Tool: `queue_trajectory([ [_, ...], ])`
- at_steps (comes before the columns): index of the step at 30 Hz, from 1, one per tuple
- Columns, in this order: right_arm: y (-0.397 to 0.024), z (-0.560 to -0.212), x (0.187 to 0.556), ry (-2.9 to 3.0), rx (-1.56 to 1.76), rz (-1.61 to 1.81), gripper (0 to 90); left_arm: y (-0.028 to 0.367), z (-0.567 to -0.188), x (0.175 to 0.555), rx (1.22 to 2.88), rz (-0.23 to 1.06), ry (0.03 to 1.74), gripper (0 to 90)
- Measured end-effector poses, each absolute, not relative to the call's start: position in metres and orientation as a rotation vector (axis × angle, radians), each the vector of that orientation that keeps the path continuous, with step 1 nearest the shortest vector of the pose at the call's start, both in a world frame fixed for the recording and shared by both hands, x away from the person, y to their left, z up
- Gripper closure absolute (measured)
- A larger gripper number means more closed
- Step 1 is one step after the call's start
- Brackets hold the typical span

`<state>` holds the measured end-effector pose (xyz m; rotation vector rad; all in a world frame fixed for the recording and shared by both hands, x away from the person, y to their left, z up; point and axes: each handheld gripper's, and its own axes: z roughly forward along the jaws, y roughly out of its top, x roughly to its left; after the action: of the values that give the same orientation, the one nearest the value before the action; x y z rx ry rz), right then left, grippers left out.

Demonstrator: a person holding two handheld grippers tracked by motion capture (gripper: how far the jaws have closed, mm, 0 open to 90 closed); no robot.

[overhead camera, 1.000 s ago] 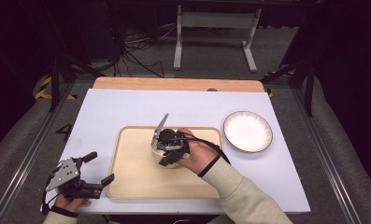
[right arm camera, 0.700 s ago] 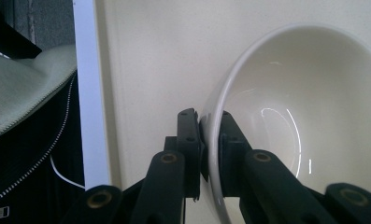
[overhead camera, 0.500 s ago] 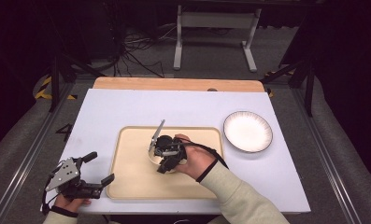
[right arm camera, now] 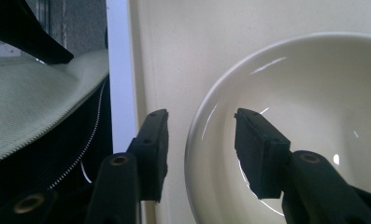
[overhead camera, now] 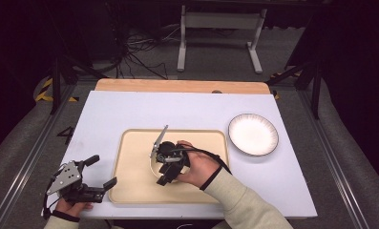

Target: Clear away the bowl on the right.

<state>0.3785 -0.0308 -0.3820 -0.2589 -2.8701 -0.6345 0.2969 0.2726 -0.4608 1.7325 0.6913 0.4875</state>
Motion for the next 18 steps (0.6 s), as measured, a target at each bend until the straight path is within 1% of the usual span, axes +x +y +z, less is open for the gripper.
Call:
queue_trajectory([
  [8,-0.045,-0.365,0.375,-2.853,-0.23,-0.872,56.6,0.273,-0.461,0.298,1.74,0.477,0.701,0.3],
  [12,-0.054,-0.355,0.372,-2.838,-0.229,-0.996,63.5,0.273,-0.461,0.298,1.735,0.477,0.702,0.2],
  [15,-0.062,-0.35,0.37,-2.834,-0.212,-1.085,63.1,0.272,-0.461,0.298,1.736,0.476,0.699,0.2],
  [18,-0.07,-0.346,0.367,-2.842,-0.208,-1.167,56.4,0.272,-0.461,0.299,1.735,0.47,0.704,0.2],
])
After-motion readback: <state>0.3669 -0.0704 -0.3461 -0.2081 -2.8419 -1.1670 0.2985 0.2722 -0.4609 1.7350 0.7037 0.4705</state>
